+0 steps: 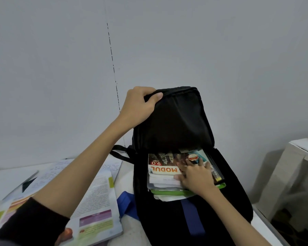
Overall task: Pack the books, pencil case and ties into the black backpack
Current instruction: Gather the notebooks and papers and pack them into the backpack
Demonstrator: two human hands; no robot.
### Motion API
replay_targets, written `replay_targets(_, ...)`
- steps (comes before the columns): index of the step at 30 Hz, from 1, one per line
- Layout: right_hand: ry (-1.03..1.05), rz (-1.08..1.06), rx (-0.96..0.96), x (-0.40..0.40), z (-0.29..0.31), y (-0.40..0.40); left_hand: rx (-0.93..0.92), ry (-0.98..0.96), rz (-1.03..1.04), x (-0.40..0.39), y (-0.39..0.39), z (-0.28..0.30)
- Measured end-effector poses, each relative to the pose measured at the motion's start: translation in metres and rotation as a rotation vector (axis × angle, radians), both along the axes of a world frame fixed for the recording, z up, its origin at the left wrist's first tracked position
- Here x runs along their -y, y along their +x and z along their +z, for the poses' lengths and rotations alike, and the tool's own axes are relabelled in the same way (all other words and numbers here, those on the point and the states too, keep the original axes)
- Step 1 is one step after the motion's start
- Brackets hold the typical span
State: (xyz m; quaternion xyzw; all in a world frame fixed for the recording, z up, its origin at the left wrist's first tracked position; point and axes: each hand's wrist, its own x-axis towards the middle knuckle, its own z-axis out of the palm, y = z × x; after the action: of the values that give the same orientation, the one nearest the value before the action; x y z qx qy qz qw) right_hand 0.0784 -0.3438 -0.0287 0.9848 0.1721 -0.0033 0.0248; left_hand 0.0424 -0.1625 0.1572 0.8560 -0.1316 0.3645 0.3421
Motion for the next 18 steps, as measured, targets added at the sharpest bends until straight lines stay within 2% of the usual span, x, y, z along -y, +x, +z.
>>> replay_targets(6, 0.053, -0.056, -0.037, -0.005, 0.012, 0.011, 0.015, 0.032, 0.003, -0.002, -0.002, -0.008)
replay_targets(10, 0.099, -0.024, 0.048, -0.003, 0.003, -0.001, -0.013, -0.001, 0.044, -0.010, -0.001, -0.017)
replay_targets(12, 0.221, -0.002, 0.151, -0.005, 0.004, -0.011, -0.070, -0.026, 0.079, -0.020, -0.002, -0.029)
replay_targets(15, 0.565, 0.168, 0.378, -0.023, 0.012, -0.030, -0.205, -0.066, 0.161, -0.040, -0.005, -0.055)
replay_targets(18, 0.766, 0.319, 0.566, -0.053, 0.018, -0.043, -0.455, -0.143, 0.119, -0.067, -0.023, -0.083)
